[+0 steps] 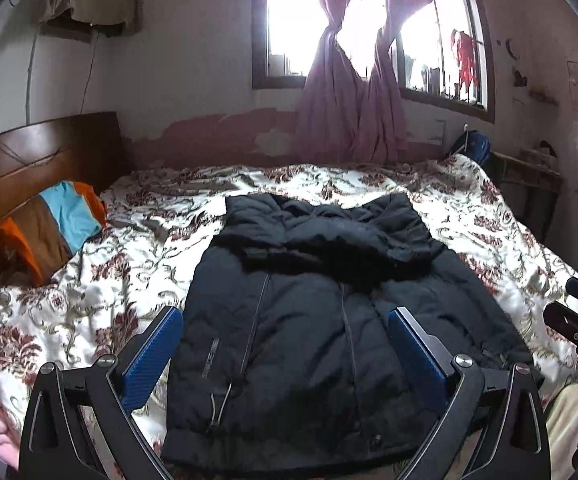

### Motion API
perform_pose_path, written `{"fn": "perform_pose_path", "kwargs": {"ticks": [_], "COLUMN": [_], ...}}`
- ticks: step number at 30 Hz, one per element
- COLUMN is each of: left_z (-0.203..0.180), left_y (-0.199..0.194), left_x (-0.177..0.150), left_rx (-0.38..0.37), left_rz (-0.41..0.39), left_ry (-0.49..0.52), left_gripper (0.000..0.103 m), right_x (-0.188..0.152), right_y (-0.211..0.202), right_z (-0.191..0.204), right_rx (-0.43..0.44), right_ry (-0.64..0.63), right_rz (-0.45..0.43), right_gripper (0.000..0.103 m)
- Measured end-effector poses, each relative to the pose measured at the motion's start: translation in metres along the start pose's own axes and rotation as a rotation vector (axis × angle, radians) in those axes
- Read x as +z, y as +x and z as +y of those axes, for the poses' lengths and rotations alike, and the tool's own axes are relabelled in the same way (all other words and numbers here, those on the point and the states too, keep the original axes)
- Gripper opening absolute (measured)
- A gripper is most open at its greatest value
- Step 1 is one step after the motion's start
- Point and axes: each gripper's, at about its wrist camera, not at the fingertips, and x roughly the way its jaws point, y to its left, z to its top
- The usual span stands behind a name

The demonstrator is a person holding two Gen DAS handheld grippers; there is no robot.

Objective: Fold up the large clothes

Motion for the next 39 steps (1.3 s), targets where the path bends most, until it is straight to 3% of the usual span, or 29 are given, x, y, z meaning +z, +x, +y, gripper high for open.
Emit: {"fn": "perform_pose_path", "kwargs": {"ticks": [6, 11, 16, 19, 23, 28, 32, 39], "left_z": [0.008, 0.008, 0.010, 0.015, 0.026, 0.031, 0.032, 0.030], "left_y": [0.008, 0.003, -0.002, 0.000, 0.001, 0.006, 0.018, 0.032], "left_x": [-0.029, -0.051, -0.071, -0.082, -0.098, -0.113, -0.130, -0.147], "left_rx": [0.000, -0.014, -0.033, -0.073, -0.091, -0.075, -0.026, 0.028], "left_rz": [0.060, 0.058, 0.095, 0.146, 0.191, 0.242, 0.328, 0.414], "left_ry": [-0.015, 0.050, 0.128, 0.133, 0.112, 0.096, 0.108, 0.138], "left_gripper": [0.102, 0.102, 0.102, 0.102, 0.102, 0.102, 0.102, 0.102], "right_x": [-0.023, -0.038, -0.055, -0.068, -0.077, -0.080, -0.084, -0.093], "right_y": [0.006, 0.006, 0.005, 0.013, 0.023, 0.030, 0.040, 0.056], "right_z": [0.000, -0.001, 0.007, 0.014, 0.019, 0.021, 0.024, 0.030], "right_rx": [-0.021, -0.027, -0.050, -0.120, -0.137, -0.160, -0.180, -0.268], "right_ry": [0.006, -0.021, -0.135, -0.244, -0.265, -0.267, -0.285, -0.338], "right_rz": [0.044, 0.107, 0.206, 0.277, 0.332, 0.354, 0.384, 0.414], "right_gripper": [0.096, 0.096, 0.096, 0.096, 0.096, 0.096, 0.096, 0.096]}}
